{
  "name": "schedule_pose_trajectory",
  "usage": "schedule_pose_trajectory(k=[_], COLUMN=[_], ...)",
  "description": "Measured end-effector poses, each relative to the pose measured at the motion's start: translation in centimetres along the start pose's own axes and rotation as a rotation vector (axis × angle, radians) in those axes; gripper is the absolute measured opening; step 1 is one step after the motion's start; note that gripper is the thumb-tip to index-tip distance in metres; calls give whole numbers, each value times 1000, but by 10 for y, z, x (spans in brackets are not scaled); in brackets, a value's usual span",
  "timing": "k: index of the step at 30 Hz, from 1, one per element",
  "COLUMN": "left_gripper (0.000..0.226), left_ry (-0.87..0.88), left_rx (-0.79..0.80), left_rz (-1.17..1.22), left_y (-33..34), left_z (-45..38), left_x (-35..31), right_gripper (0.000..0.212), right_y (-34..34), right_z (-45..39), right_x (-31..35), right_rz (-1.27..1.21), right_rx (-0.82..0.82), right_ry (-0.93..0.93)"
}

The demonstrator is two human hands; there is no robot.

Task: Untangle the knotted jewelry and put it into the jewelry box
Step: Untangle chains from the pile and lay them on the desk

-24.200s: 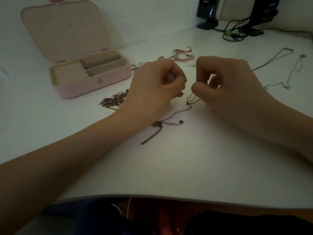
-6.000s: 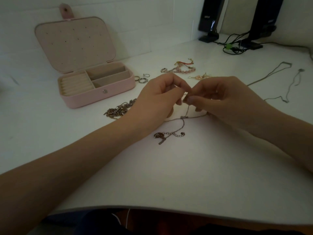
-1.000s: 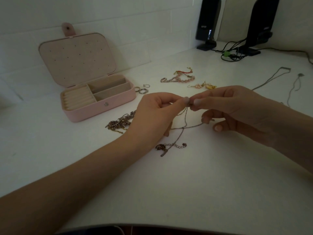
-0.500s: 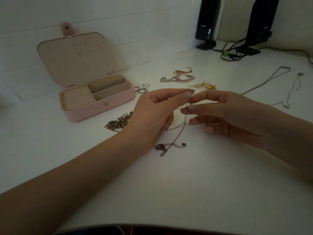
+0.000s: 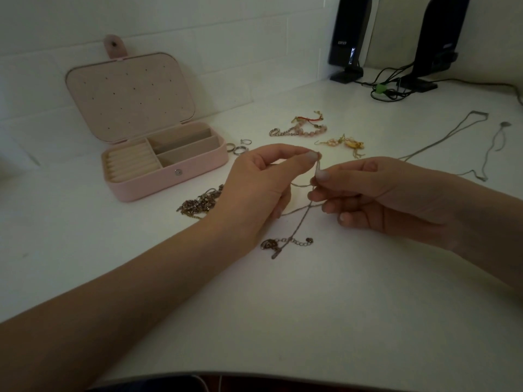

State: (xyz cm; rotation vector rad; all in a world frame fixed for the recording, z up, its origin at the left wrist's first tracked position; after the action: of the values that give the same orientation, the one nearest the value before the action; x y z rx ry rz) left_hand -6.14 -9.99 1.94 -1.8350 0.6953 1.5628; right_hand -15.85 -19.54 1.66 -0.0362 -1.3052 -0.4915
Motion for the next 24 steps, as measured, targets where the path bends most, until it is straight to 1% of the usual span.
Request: schedule_pose_trajectory(k=[3, 6, 11, 14, 19, 24], left_gripper=[12, 16, 8, 7, 8, 10], left_ry=[98, 199, 344, 380, 430, 391], left_rx=[-63, -64, -74, -108, -137, -132], left_rz=[-171, -290, -478, -556, -596, -599], left_y=[-2, 0, 1, -1, 0, -1], left_z=[3, 8, 12, 12, 12, 10], left_x=[-2, -5, -12, -12, -13, -13], right_gripper=[10, 18, 28, 31, 16, 17], right_y=[-2, -6, -10, -10, -10, -10], right_z=[0, 0, -1, 1, 3, 0], right_x=[0, 2, 4, 7, 16, 16], right_rz=[-26, -20, 52, 186, 485, 589], right_rx=[-11, -53, -110, -162, -266, -300], right_ry=[-11, -46, -102, -175, -386, -462])
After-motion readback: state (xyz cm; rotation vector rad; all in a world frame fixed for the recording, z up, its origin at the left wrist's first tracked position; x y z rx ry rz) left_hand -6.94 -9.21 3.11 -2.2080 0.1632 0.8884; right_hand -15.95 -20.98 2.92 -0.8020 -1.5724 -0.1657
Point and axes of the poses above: each hand's wrist, its own z-axis away from the middle knuckle, its own y-axis out of the palm, x = y × z, the point moved 5 cm from there along -z, towards the middle knuckle, and after that the axes turned 9 degrees about -z, right-handed, at the moved point
